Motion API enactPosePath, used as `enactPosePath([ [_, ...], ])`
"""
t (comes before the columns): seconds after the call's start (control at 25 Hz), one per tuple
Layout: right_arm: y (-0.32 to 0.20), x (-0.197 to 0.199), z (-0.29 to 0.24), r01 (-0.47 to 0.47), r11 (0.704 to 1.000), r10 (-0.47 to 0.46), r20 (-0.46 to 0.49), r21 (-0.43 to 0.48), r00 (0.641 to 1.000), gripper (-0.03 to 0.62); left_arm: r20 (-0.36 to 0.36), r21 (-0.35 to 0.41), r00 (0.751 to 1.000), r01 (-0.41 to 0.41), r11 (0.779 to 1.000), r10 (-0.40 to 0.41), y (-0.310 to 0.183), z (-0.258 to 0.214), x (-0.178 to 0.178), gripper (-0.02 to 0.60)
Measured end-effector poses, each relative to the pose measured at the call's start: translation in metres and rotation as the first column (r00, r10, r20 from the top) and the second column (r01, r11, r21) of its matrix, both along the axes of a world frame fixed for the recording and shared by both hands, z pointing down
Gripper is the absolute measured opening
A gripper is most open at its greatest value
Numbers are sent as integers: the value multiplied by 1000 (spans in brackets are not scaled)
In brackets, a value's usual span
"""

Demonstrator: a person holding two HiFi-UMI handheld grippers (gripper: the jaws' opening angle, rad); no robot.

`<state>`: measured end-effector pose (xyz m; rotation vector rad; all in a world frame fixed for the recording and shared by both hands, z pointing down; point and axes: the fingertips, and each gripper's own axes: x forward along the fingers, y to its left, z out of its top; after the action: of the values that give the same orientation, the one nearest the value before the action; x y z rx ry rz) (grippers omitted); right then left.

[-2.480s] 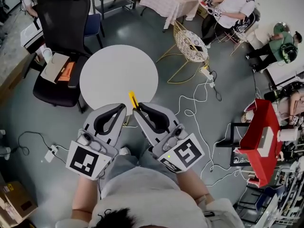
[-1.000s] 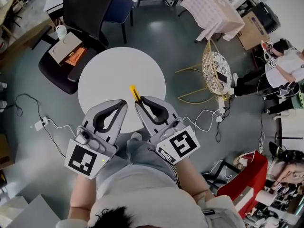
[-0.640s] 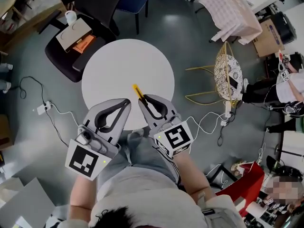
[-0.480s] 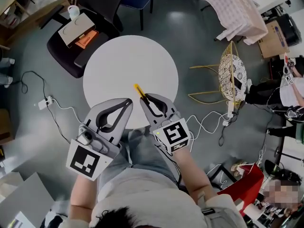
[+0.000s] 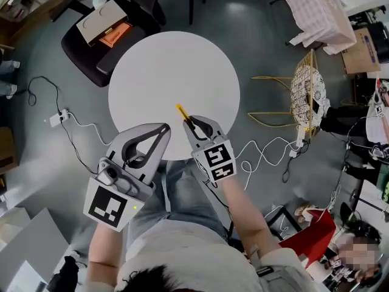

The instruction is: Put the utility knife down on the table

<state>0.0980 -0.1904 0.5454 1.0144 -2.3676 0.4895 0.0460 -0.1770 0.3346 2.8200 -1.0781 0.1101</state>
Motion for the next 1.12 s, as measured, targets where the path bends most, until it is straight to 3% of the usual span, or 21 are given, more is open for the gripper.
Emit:
enactPosePath([
  [0.48,13,-4,78,5,990,-22,-121,-139,992,69,2,-39,1000,6,999,-6,-3,28,-14,9],
  [1.12,14,-17,98,30,980,-68,-187,-197,980,69,-2,-65,999,36,997,-37,-10,40,-30,9],
])
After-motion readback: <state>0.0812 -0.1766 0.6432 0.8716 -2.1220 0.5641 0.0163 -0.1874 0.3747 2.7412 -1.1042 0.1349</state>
